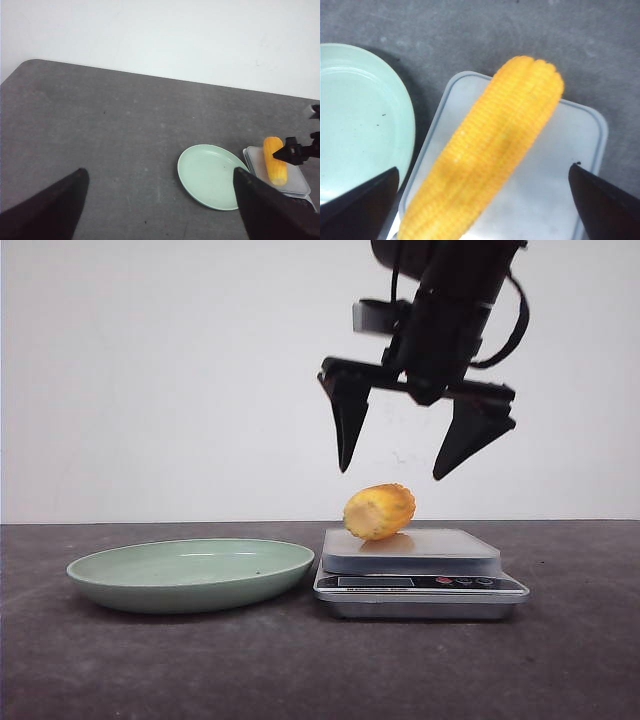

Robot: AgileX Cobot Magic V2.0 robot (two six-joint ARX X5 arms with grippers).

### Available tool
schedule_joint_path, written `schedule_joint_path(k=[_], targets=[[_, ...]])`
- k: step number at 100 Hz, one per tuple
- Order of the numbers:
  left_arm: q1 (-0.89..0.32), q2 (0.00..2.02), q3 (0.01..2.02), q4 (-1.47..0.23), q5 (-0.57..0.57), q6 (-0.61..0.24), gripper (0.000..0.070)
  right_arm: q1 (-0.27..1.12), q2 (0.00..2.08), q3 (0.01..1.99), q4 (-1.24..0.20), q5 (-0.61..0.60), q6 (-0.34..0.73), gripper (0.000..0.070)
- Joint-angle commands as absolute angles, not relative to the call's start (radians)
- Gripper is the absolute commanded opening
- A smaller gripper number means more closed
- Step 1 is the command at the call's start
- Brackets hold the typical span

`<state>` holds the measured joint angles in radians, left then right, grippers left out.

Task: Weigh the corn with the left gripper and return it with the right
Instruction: 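Lower the right gripper over the corn on the scale and close, then lift the corn with the right gripper and carry it toward the plate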

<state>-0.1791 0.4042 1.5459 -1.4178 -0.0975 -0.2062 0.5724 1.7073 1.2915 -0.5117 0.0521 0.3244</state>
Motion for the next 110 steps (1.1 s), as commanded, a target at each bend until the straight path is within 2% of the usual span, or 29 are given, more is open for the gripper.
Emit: schedule_joint_path(k=[1, 17, 41, 48, 59, 63, 82, 110], targets=[[-0.181, 0.405, 1.562, -1.443, -0.086, -0.223, 0.0561, 0.580, 1.739, 1.317, -0.496, 0.049, 0.358, 0.0687], [-0.181, 0.405, 1.562, -1.443, -0.082, -0.230, 0.0561, 0.580, 1.774, 1.317, -0.490, 0.031, 0.363, 0.0673], [-0.181, 0.405, 1.562, -1.444, -0.081, -0.229, 0.0561, 0.585, 1.793, 1.316, -0.491, 0.027, 0.379, 0.0429], [-0.181, 0.405, 1.562, -1.444, -0.081, -0.230, 0.0561, 0.585, 1.793, 1.316, -0.489, 0.027, 0.389, 0.0314], [-0.181, 0.405, 1.562, -1.444, -0.081, -0.231, 0.0561, 0.586, 1.793, 1.316, -0.498, 0.027, 0.397, 0.0059], [-0.181, 0.405, 1.562, -1.444, -0.081, -0.239, 0.0561, 0.588, 1.793, 1.316, -0.498, 0.027, 0.406, 0.0004], [-0.181, 0.405, 1.562, -1.444, -0.082, -0.255, 0.0557, 0.596, 1.790, 1.317, -0.501, 0.033, 0.414, 0.0000], [-0.181, 0.405, 1.562, -1.444, -0.082, -0.255, 0.0557, 0.619, 1.666, 1.337, -0.509, 0.026, 0.358, 0.0000]])
